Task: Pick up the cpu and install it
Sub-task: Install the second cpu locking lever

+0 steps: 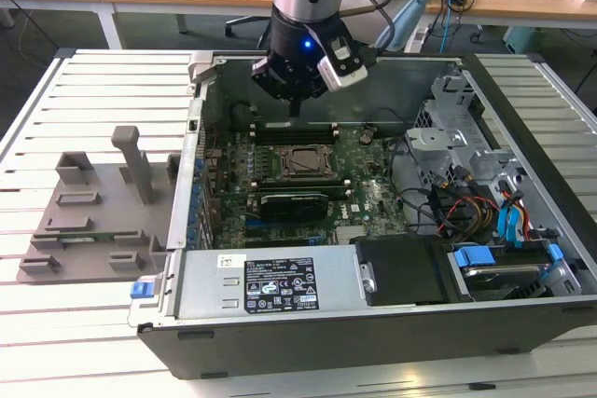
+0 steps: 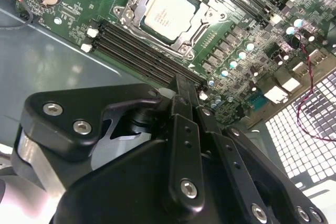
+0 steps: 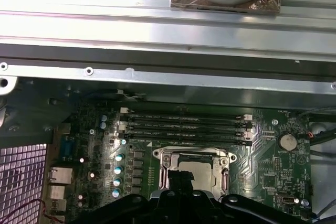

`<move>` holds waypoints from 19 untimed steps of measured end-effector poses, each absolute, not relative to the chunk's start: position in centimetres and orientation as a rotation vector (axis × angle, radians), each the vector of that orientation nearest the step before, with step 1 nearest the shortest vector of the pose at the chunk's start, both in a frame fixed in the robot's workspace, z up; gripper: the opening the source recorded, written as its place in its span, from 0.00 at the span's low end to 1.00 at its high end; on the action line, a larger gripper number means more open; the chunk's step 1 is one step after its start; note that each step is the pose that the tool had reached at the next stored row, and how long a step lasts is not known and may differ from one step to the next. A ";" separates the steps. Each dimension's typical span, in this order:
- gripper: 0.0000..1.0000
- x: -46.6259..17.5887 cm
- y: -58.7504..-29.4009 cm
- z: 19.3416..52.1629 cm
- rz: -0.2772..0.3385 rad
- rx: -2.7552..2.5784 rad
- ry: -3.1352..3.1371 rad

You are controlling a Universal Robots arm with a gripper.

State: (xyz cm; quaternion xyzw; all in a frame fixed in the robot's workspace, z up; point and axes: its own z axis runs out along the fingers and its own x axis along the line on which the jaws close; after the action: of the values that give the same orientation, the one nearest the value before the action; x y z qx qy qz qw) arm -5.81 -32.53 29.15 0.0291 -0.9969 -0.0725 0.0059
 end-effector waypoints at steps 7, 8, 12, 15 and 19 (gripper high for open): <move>0.11 -5.7 -32.6 29.0 -0.227 0.091 -3.120; 0.11 -5.7 -32.6 29.0 -0.227 0.091 -3.120; 0.11 -5.7 -32.7 29.0 -0.228 0.091 -3.120; 0.11 -5.6 -32.8 29.0 -0.228 0.091 -3.120; 0.11 -5.6 -33.0 29.0 -0.228 0.091 -3.120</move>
State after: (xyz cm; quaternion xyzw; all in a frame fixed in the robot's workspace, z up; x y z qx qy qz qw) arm -5.62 -32.98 28.95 0.0292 -0.9969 -0.0727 0.0060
